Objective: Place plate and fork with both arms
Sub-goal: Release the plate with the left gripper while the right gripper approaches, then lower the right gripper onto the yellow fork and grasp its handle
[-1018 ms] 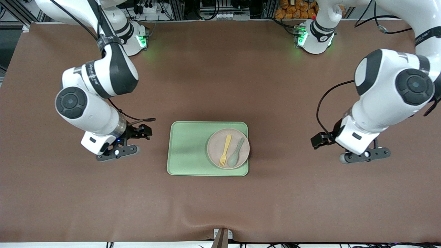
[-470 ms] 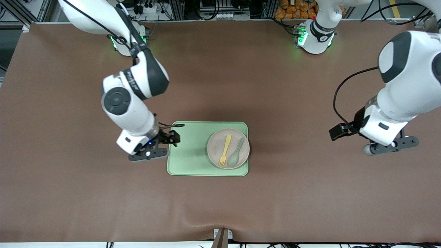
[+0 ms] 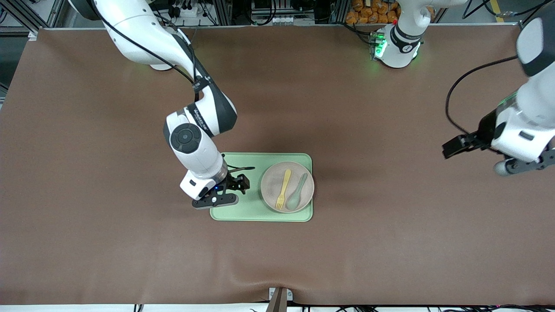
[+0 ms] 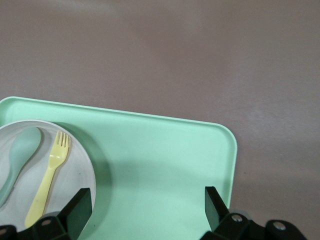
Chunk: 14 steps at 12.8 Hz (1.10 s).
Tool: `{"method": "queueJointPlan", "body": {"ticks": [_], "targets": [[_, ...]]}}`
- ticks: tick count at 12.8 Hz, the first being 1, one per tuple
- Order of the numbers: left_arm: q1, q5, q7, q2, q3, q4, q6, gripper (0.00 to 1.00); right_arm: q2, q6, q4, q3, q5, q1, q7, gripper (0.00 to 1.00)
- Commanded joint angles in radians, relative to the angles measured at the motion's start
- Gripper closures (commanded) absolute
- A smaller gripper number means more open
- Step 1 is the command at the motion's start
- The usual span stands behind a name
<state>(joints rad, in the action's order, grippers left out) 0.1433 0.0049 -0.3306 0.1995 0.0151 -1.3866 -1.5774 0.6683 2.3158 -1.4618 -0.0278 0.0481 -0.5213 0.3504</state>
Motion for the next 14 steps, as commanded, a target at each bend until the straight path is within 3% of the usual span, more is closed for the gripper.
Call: {"method": "queueJointPlan", "body": {"ticks": [1, 6, 9, 14], "targets": [[0.004, 0.018, 0.071, -0.065, 0.014, -0.029, 0.050, 0.00, 0.037, 0.007, 0.037, -0.006, 0.007, -0.046, 0.022, 0.00], [-0.013, 0.012, 0.068, -0.078, 0.012, -0.026, 0.076, 0.00, 0.122, 0.045, 0.107, -0.006, 0.015, -0.147, 0.255, 0.00], [-0.013, 0.017, 0.087, -0.071, 0.011, -0.026, 0.073, 0.00, 0.161, 0.137, 0.116, -0.008, 0.012, -0.172, 0.243, 0.00], [-0.013, 0.018, 0.087, -0.068, 0.008, -0.026, 0.065, 0.00, 0.163, 0.128, 0.116, -0.008, 0.016, -0.154, 0.252, 0.00]]}}
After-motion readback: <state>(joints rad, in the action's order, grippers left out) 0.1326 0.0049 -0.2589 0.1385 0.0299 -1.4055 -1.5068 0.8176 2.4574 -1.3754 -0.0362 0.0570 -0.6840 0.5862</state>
